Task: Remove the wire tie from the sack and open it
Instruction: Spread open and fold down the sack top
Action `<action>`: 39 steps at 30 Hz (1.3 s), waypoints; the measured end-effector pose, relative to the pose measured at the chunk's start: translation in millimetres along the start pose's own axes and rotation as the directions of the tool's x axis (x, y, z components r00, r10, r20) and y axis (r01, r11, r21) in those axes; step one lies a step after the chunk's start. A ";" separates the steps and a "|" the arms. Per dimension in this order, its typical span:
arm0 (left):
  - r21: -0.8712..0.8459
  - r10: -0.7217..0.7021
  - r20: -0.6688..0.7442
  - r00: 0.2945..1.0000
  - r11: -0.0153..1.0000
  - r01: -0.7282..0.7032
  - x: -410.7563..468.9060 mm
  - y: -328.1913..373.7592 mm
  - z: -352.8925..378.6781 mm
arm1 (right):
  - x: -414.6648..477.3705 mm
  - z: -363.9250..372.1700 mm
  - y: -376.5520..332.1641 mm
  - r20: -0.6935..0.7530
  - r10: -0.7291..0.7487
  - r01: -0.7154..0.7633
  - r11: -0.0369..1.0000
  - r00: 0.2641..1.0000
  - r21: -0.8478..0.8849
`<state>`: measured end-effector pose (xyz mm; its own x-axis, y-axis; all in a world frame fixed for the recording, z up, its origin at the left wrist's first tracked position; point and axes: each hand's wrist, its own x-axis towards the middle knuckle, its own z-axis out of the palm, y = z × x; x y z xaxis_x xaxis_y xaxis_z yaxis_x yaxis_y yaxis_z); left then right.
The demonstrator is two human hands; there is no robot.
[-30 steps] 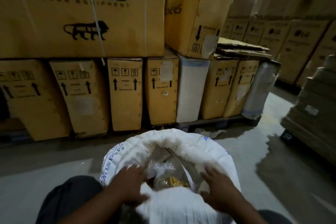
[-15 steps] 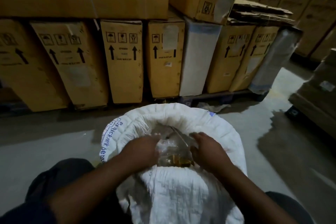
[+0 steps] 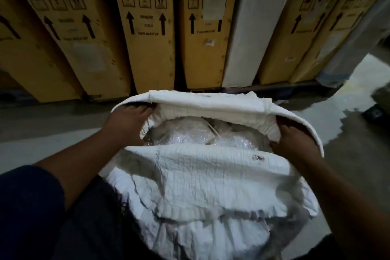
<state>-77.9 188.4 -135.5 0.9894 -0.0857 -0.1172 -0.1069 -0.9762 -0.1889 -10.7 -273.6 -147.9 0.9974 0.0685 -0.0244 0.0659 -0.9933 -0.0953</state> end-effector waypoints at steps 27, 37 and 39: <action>-0.328 0.043 0.003 0.999 0.944 -0.039 -33.8 113.6 11.0 | -97.1 11.7 -31.3 0.066 -0.177 0.178 0.984 0.982 -0.017; -0.302 0.009 0.081 0.997 0.953 0.015 -0.3 147.2 112.2 | -82.8 109.6 -49.6 0.294 -0.057 0.069 0.997 0.954 -0.033; -0.313 0.030 0.126 0.992 0.950 0.011 3.1 144.4 115.8 | -76.4 108.6 -53.2 0.390 -0.045 0.049 0.999 0.920 0.000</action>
<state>-101.6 70.2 -276.0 0.9654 -0.0892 -0.2449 -0.0598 -0.9904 0.1250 -93.8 -215.8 -249.0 0.9022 0.1439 -0.4065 0.1142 -0.9888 -0.0964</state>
